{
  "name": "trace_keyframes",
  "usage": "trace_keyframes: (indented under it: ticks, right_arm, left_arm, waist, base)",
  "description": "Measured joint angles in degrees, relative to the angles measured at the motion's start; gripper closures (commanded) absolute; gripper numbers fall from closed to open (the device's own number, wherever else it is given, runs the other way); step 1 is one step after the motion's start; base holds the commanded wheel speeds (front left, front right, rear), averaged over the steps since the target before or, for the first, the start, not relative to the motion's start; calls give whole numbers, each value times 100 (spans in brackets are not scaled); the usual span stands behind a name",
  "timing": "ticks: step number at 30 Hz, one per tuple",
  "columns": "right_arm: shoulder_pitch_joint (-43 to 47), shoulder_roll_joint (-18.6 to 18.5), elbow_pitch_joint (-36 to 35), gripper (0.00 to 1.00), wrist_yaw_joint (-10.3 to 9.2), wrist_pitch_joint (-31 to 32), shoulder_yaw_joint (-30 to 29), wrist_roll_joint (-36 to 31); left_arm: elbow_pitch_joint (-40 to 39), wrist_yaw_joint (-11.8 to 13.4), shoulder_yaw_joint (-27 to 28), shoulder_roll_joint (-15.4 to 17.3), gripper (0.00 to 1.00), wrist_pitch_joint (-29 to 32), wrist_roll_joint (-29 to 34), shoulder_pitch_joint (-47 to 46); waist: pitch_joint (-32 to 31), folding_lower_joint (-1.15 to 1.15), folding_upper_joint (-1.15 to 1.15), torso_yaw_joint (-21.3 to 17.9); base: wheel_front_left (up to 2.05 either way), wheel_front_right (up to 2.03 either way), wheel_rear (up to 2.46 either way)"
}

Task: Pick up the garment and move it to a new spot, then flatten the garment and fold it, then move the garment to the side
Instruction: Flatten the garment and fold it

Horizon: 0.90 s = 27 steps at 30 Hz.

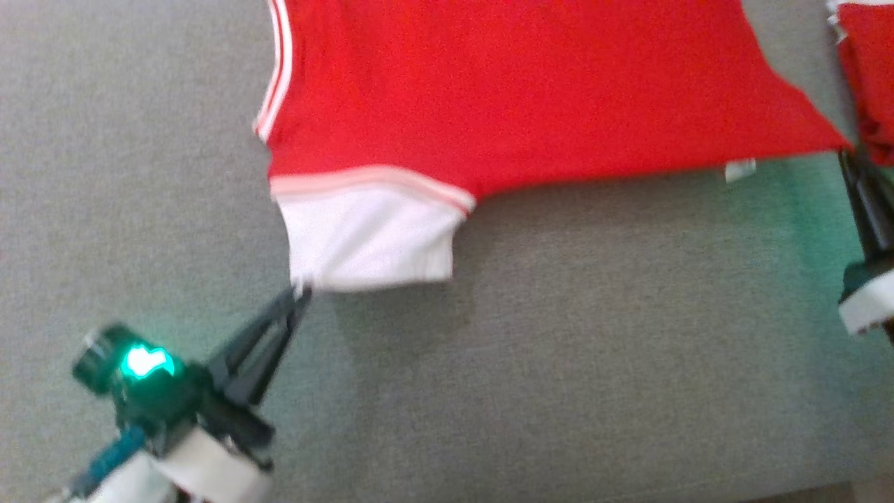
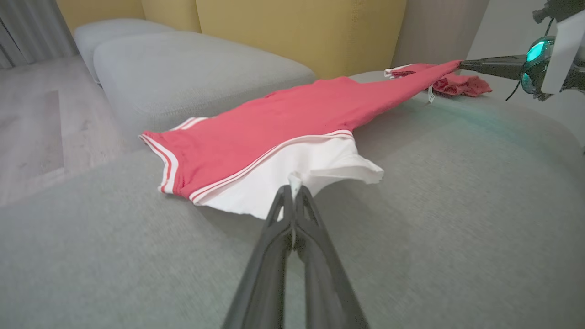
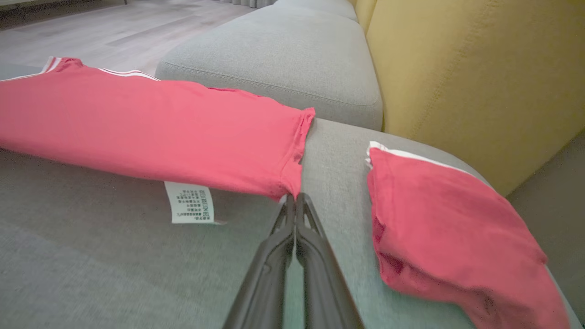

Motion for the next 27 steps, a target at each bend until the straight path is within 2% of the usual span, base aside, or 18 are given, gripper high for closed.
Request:
trace_keyframes:
  ticks: [2, 7, 12, 14, 19, 27]
  right_arm:
    - [514, 79, -259, 100, 0, 0, -300, -165]
    - [1235, 194, -631, 100, 0, 75, -769, -380]
    - [1689, 388, -987, 100, 0, 298, -1067, -488]
    - [1744, 456, -1162, 100, 0, 388, -1212, -542]
    - [1754, 492, -1317, 100, 0, 542, -1349, -572]
    - [1347, 524, -1434, 100, 0, 717, -1436, -572]
  left_arm:
    - [-129, 80, 155, -88, 100, 1, 0, 641]
    - [-244, 62, 434, -237, 100, 1, 14, 1468]
    - [-227, -201, 808, -361, 100, 1, 143, 1792]
    - [-172, -425, 967, -408, 100, 1, 238, 1791]
    - [2, -701, 1083, -503, 100, 1, 396, 1564]
    - [143, -1143, 1327, -505, 100, 240, 609, 255]
  waist:
    - [-158, 0, 0, -67]
    - [-342, 1, 0, -125]
    - [-408, 2, 0, -133]
    - [-384, 2, 0, -137]
    - [-249, 2, 0, -145]
    - [145, 3, 0, -162]
  base:
    - [0, 0, 0]
    - [0, 0, 0]
    - [0, 0, 0]
    - [0, 0, 0]
    - [0, 0, 0]
    - [0, 0, 0]
